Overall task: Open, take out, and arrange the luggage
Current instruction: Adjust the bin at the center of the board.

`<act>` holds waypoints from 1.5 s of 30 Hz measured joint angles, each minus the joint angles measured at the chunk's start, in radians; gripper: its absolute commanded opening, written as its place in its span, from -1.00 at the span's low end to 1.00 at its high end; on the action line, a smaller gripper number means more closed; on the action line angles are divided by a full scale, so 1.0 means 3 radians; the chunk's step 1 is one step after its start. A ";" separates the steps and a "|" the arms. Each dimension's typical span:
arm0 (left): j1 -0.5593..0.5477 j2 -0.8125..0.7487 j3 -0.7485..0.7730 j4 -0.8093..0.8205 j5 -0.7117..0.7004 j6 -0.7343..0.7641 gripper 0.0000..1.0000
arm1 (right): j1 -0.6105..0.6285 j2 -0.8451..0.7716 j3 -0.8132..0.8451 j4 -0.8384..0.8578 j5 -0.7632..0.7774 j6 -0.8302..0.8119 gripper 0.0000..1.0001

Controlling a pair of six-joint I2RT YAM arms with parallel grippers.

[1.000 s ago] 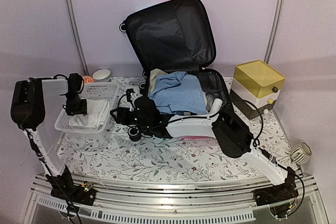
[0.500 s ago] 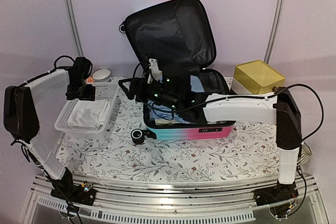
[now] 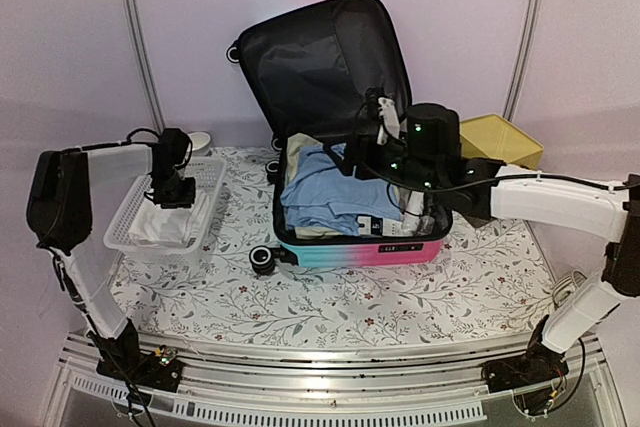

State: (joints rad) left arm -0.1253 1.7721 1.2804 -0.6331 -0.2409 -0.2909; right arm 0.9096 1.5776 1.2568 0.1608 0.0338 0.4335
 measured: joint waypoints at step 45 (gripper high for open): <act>-0.0979 0.0487 0.0058 0.0842 0.1718 -0.0833 -1.00 | -0.1540 -0.0320 -0.0184 -0.1612 -0.0233 -0.0201 0.27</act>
State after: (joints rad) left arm -0.4191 1.9182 1.2980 -0.3805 0.2745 -0.5407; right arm 0.4477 1.4815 1.2015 -0.3229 -0.0360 0.3733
